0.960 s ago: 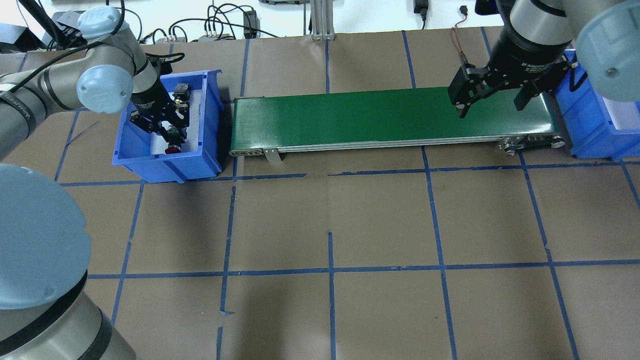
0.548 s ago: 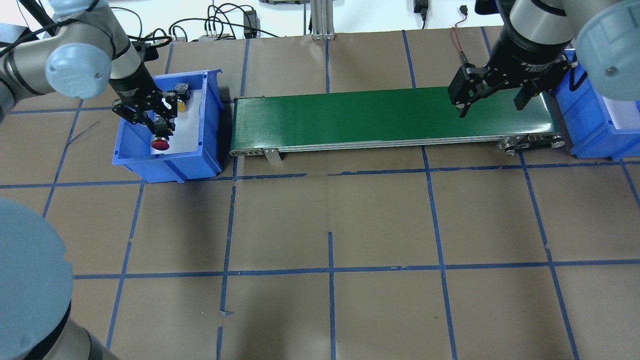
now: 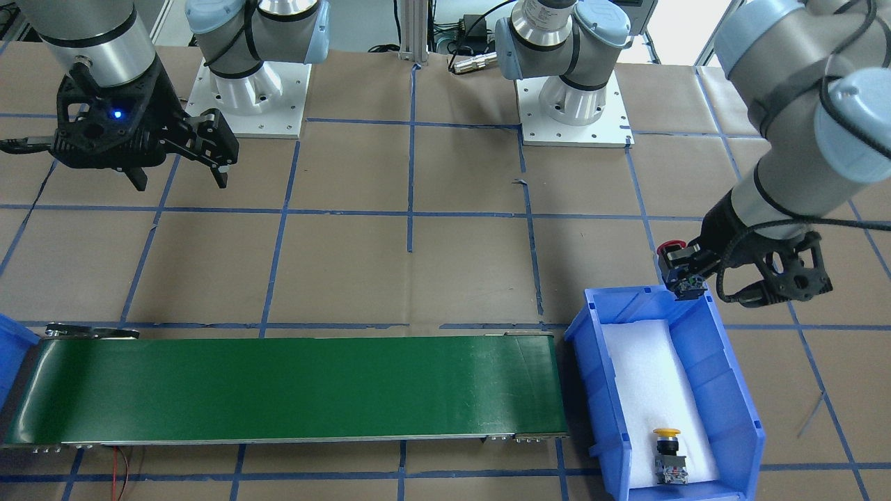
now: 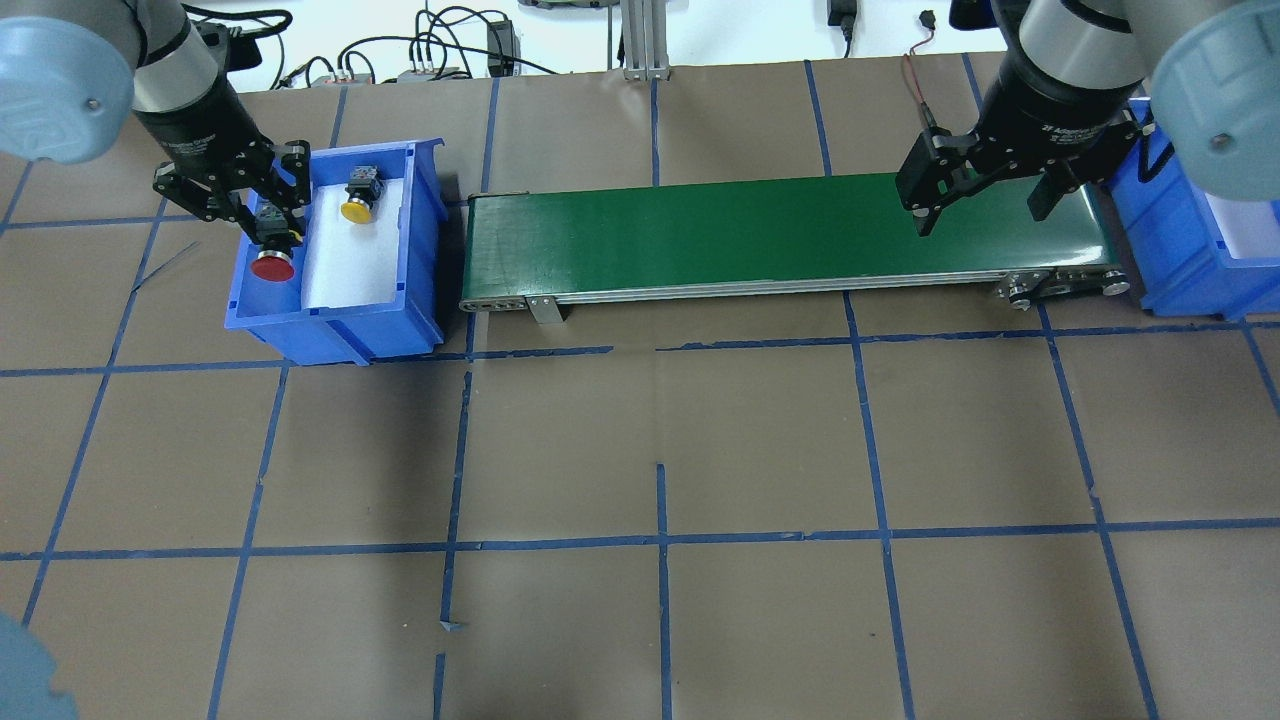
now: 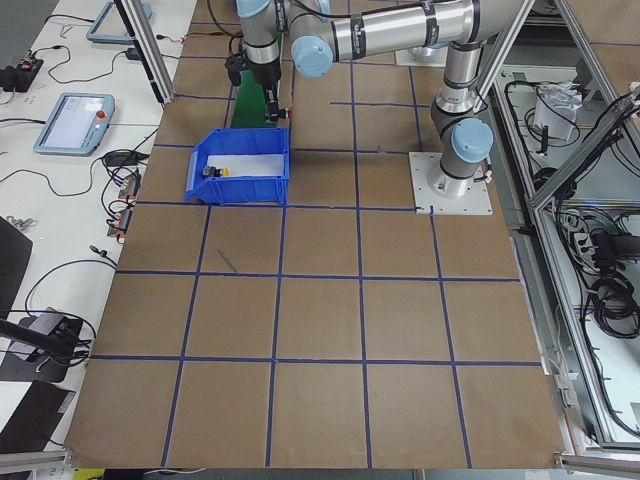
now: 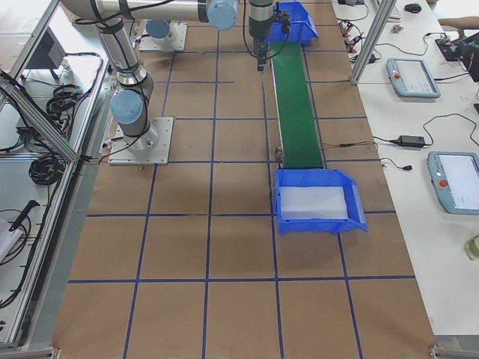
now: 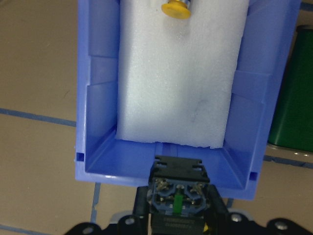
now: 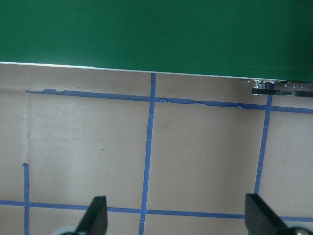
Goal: Transport two buttons from left to right
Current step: 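Lift the red-capped button with the left gripper over the conveyor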
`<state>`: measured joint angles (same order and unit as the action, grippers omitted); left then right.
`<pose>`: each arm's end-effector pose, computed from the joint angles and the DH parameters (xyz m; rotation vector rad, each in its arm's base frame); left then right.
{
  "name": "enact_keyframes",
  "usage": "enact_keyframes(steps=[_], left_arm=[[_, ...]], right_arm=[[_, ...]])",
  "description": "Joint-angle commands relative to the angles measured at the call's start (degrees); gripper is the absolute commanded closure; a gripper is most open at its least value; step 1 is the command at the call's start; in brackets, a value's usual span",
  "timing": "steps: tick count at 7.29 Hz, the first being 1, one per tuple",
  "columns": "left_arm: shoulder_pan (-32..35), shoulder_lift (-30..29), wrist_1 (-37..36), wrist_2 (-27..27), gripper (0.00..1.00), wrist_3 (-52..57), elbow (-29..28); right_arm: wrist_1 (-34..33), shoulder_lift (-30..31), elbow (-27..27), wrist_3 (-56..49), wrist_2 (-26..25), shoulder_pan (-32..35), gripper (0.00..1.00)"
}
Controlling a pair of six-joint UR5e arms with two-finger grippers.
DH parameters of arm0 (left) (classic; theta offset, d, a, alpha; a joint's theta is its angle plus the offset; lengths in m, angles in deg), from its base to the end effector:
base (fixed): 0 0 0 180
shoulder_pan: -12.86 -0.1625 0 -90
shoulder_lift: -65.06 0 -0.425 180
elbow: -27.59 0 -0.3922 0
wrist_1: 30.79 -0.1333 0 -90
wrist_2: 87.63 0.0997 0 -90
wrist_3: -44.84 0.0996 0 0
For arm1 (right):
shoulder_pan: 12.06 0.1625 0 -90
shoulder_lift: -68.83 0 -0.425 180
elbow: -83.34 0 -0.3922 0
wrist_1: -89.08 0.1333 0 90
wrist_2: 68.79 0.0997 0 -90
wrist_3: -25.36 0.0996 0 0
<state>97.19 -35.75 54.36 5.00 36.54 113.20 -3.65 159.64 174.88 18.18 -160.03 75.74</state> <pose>-0.0721 -0.5763 0.4339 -0.3754 3.0720 0.0408 0.1123 -0.4939 0.4864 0.1348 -3.1138 0.0515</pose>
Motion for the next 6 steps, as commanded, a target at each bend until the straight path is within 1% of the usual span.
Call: enact_keyframes(steps=[1,2,3,4,5,6], left_arm=[[8.45,-2.96,-7.05,-0.08,0.68,-9.25,0.35],[11.0,-5.86,-10.15,0.0,0.67,-9.71,0.35],[13.03,-8.76,-14.36,-0.17,0.67,-12.85,0.26],[14.53,-12.62,-18.4,-0.26,0.67,-13.66,-0.69],[14.63,-14.83,-21.66,-0.35,0.67,-13.67,-0.88],[14.46,-15.72,-22.48,-0.35,0.67,-12.97,-0.88]], right_arm=[[0.0,0.07,0.04,0.14,0.01,0.0,0.0],[0.0,-0.02,0.04,0.14,-0.08,0.0,0.0],[0.0,0.07,0.04,0.14,0.01,0.0,0.0],[0.0,0.07,0.04,0.14,-0.08,0.0,0.0],[0.0,0.16,0.04,0.23,0.09,0.0,0.0],[0.0,0.07,0.04,0.32,0.27,0.0,0.0]])
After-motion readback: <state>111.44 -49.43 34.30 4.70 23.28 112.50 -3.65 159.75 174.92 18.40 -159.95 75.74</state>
